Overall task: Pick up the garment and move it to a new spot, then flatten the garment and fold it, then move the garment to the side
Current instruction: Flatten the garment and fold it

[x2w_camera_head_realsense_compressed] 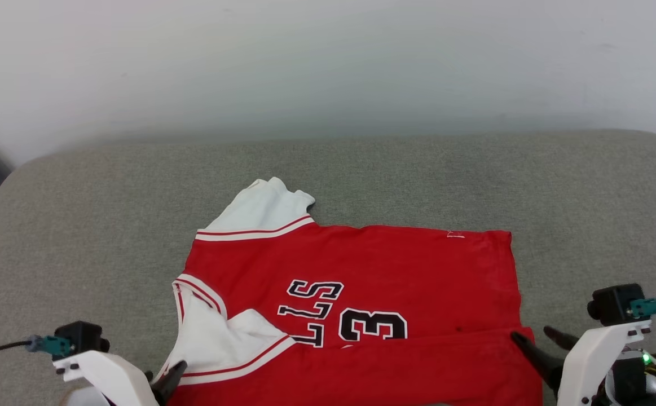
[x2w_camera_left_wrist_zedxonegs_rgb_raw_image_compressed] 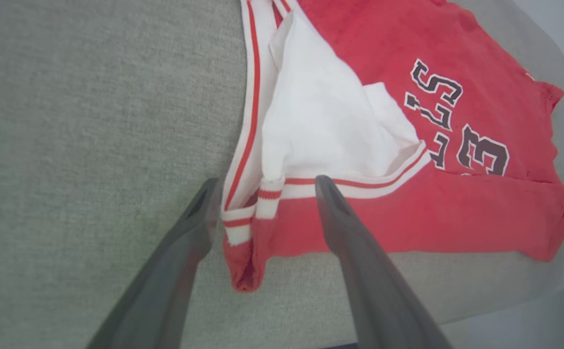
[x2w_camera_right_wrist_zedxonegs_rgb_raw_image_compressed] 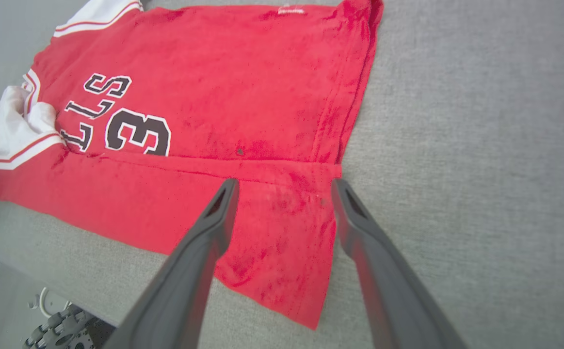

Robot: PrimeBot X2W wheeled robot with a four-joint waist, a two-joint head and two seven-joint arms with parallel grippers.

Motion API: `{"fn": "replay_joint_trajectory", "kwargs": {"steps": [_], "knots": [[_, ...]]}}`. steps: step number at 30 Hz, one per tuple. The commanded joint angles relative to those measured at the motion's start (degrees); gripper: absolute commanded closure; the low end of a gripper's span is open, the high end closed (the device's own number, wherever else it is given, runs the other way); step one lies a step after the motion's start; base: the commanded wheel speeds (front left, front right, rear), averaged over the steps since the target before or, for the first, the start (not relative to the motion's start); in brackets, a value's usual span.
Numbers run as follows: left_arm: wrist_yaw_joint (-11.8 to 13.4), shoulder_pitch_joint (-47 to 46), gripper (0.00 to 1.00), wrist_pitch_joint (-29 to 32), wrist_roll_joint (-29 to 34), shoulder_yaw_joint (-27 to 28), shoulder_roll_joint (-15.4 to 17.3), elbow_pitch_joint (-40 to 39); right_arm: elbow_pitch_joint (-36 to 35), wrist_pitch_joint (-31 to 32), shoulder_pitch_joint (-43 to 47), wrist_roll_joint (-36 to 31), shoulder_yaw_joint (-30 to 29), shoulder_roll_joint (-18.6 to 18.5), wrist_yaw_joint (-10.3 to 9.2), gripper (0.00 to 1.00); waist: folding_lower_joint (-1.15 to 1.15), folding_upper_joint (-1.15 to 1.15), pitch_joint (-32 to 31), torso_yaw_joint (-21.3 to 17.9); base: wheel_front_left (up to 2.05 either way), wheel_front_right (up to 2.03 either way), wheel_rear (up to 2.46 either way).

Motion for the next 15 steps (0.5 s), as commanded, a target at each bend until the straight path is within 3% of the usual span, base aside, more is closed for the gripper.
{"fn": "replay_joint_trajectory", "kwargs": {"steps": [1,9,15], "knots": [[-0.3,-1.5,0.0,-0.6,0.3,0.5,0.5,-0.2,-0.5,-1.6,0.1,-0.8,-0.3,-0.4,-0.02,0.0,0.01,0.0,0.1,-0.3,0.0,0.0,0.0],[0.5,-8.4,0.0,-8.2,6.5,3.8,2.3,-2.7,-3.8,-18.2,-1.7,-7.1,-4.6,2.7,-0.02,0.0,0.01,0.0,1.7,-3.1,0.0,0.0,0.0],[1.8,-17.8,0.0,-12.5,10.7,5.5,1.9,-1.7,-7.5,-24.4,-5.0,-12.1,-6.8,5.6,-0.02,0.0,0.01,0.0,7.5,-6.3,0.0,0.0,0.0]]}}
